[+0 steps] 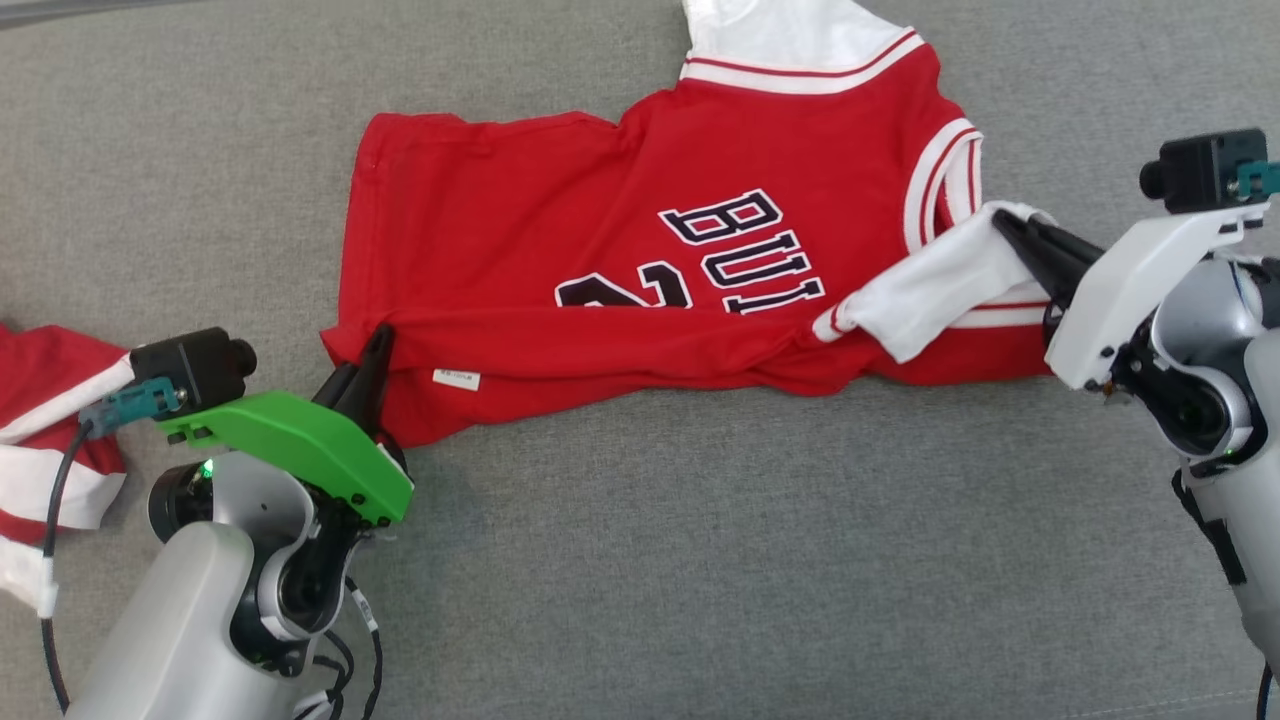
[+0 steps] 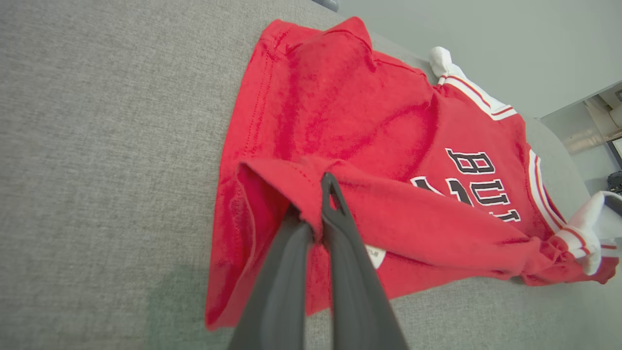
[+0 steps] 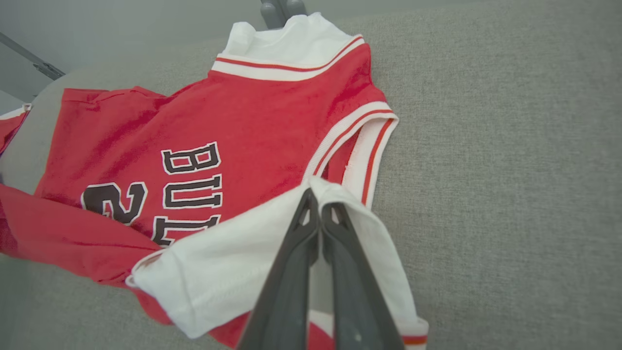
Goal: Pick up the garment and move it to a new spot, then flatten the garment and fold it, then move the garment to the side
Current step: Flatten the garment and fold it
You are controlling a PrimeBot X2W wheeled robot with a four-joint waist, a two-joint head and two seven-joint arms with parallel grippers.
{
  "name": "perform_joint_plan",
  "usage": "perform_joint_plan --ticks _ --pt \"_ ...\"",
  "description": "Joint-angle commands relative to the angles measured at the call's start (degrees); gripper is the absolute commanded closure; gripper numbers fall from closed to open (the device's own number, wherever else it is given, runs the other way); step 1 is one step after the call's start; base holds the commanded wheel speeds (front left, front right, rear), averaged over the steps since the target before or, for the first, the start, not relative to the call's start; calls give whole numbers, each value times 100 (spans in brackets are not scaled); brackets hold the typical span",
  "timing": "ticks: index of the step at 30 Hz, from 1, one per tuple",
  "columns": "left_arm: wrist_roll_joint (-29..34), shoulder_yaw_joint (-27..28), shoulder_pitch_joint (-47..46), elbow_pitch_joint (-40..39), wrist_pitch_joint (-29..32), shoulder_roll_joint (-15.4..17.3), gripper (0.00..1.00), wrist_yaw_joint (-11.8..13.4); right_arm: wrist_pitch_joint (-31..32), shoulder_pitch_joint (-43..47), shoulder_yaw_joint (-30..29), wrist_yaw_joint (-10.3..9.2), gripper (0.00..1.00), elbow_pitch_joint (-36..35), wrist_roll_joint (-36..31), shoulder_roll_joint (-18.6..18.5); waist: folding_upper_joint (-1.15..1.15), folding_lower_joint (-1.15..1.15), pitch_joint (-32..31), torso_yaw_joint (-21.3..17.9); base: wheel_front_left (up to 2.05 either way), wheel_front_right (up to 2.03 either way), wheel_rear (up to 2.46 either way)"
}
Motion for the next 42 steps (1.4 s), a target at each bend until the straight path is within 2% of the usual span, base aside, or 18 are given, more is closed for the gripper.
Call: perform_joint_plan --ticks 1,4,6,7,8,9,13,18,24,28,33,40,41,42 --pt "13 -33 -184 113 39 -31 100 -63 10 -194 3 5 100 89 -123 3 0 0 244 224 0 0 0" --pt "53 -118 -401 319 99 -70 100 -128 40 -461 67 4 100 271 -270 40 0 0 339 282 0 0 0" --pt "70 -137 -492 444 87 -94 89 -165 63 -598 135 4 100 388 -348 47 0 0 379 316 0 0 0" --pt "80 -136 -528 513 67 -114 71 -170 9 -667 165 4 78 438 -423 29 0 0 394 330 0 0 0" --pt "85 -129 -552 549 34 -137 58 -175 -52 -705 172 4 39 473 -443 24 0 0 398 343 0 0 0" --pt "67 -119 -566 594 7 -159 0 -180 -122 -732 132 4 0 552 -472 44 0 0 399 353 0 0 0" --pt "3 -22 -453 658 -119 -151 0 -144 -403 -758 7 4 0 622 -463 84 0 0 363 360 0 0 0" --pt "-34 110 23 272 -326 -12 0 -99 -633 -318 -105 4 0 206 -257 -106 0 0 229 283 0 0 0" --pt "-113 113 836 -461 -332 115 0 85 -415 803 -214 5 0 -625 -187 -503 0 0 283 217 0 0 0" --pt "-93 74 1025 -600 -300 152 0 148 -333 1314 -398 4 0 -935 -330 -620 0 0 405 207 0 0 0" --pt "-133 14 925 -558 -237 103 0 80 -199 1521 -515 4 0 -1076 -553 -565 0 0 523 213 0 0 0" --pt "-208 -149 656 -413 -37 35 0 -119 96 1324 -308 4 0 -974 -653 -459 0 0 613 245 0 0 0" --pt "-223 -180 613 -375 -17 15 20 -159 128 1280 -264 5 0 -933 -673 -468 0 0 627 255 0 0 0" --pt "-230 -201 578 -340 9 2 51 -187 166 1258 -234 5 0 -895 -677 -469 0 0 634 266 0 0 0"
